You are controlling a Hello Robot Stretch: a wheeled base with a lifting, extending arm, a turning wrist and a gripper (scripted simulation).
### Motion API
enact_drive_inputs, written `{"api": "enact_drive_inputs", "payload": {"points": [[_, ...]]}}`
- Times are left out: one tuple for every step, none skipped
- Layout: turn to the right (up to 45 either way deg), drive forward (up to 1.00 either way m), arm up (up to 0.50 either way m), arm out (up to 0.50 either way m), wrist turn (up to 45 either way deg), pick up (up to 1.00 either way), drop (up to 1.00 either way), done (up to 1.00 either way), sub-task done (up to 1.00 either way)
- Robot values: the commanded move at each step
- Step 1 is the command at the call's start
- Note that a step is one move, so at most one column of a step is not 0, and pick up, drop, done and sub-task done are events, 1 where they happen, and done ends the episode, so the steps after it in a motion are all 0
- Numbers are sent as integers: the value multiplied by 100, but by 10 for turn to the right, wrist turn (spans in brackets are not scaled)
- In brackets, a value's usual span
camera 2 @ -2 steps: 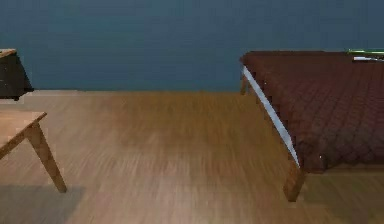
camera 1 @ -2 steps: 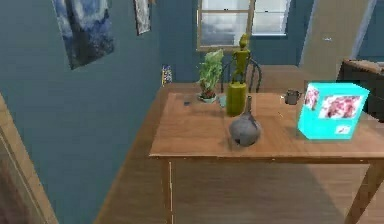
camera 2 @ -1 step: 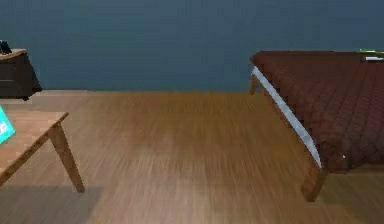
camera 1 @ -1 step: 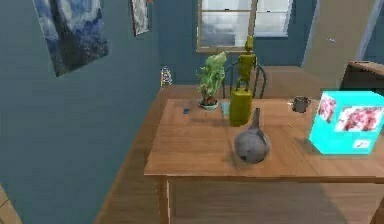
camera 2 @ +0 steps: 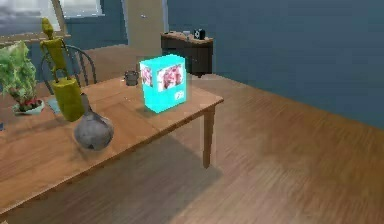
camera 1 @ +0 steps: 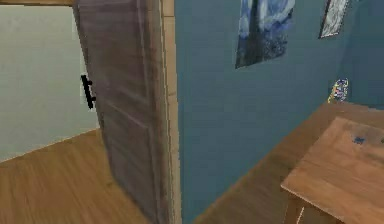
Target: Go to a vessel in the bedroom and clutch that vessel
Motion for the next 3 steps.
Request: {"api": "enact_drive_inputs", "payload": {"points": [[-240,0,0,0,0,0,0,0,0],[450,0,0,0,0,0,0,0,0],[240,0,0,0,0,0,0,0,0]]}}
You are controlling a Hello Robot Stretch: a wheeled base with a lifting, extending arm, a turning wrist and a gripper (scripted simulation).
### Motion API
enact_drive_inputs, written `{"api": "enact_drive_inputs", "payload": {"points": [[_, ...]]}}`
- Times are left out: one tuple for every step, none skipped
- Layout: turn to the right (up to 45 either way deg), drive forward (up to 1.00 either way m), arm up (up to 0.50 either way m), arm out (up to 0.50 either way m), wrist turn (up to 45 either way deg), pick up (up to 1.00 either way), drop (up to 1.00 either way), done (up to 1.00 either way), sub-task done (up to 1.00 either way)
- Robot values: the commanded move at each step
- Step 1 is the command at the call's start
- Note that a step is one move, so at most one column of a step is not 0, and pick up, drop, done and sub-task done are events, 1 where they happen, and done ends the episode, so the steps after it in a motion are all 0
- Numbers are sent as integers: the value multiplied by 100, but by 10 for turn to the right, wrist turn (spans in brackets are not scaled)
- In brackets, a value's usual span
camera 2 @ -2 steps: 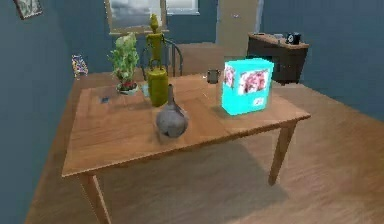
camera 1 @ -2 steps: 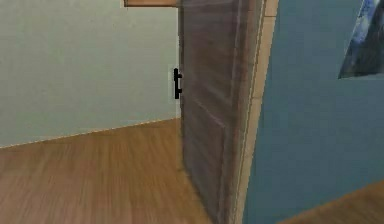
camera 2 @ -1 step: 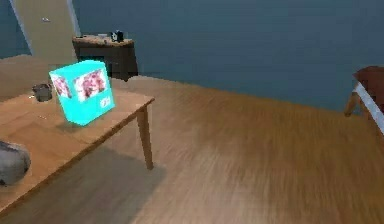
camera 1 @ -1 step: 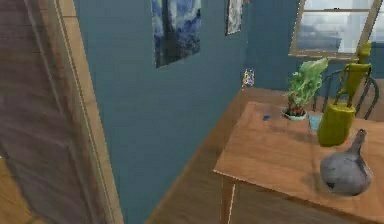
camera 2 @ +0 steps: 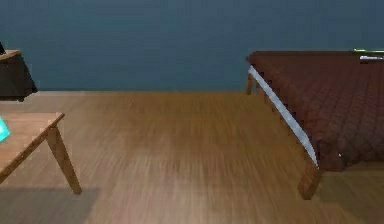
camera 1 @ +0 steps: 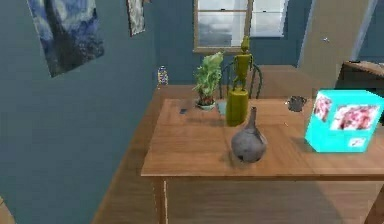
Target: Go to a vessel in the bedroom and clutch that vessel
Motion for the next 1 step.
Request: {"api": "enact_drive_inputs", "payload": {"points": [[0,35,0,0,0,0,0,0,0]]}}
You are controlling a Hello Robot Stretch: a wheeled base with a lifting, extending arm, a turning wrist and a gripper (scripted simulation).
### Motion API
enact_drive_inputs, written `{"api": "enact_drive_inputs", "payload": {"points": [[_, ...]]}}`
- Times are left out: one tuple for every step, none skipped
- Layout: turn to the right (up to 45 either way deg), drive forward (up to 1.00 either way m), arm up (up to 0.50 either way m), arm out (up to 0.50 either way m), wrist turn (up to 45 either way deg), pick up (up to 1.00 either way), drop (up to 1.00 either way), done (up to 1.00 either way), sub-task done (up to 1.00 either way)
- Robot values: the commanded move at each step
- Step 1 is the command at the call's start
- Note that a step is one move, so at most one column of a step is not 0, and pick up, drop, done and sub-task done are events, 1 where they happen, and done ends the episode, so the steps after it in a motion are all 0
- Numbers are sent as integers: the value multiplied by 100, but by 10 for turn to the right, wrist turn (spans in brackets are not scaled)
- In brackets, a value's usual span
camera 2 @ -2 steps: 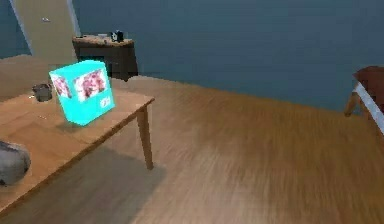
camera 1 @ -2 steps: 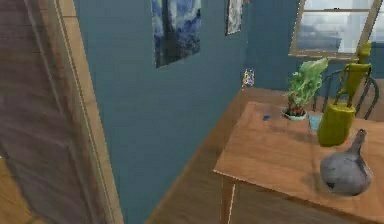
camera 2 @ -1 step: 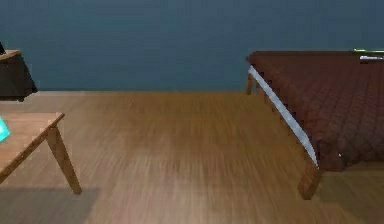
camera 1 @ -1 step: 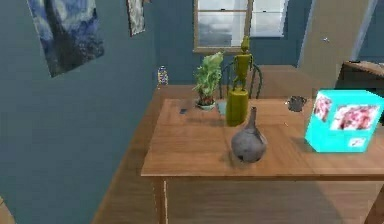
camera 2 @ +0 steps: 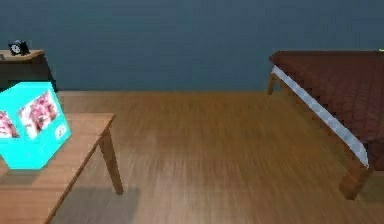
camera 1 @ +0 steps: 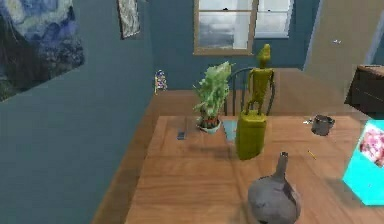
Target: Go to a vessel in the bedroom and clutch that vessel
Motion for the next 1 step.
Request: {"api": "enact_drive_inputs", "payload": {"points": [[-450,0,0,0,0,0,0,0,0]]}}
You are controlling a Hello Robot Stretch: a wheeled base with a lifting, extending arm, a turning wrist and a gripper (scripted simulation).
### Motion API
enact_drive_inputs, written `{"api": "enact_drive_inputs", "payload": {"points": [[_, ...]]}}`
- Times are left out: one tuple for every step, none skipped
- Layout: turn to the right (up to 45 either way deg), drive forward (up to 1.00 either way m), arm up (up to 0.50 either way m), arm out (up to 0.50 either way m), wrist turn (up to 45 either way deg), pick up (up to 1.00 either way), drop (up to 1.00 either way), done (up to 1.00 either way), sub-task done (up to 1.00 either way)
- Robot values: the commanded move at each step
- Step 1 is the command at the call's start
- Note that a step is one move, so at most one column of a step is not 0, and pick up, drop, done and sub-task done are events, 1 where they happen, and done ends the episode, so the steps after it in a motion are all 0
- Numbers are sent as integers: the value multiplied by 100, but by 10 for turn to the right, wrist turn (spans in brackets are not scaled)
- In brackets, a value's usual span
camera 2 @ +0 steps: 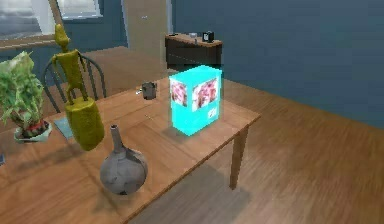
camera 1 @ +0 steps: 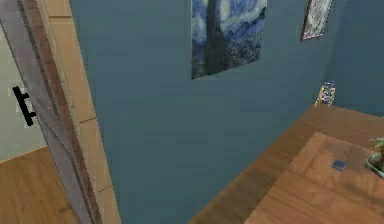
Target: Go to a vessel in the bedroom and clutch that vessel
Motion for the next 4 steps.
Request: {"api": "enact_drive_inputs", "payload": {"points": [[-150,0,0,0,0,0,0,0,0],[0,0,50,0,0,0,0,0,0],[0,0,38,0,0,0,0,0,0],[0,0,0,24,0,0,0,0,0]]}}
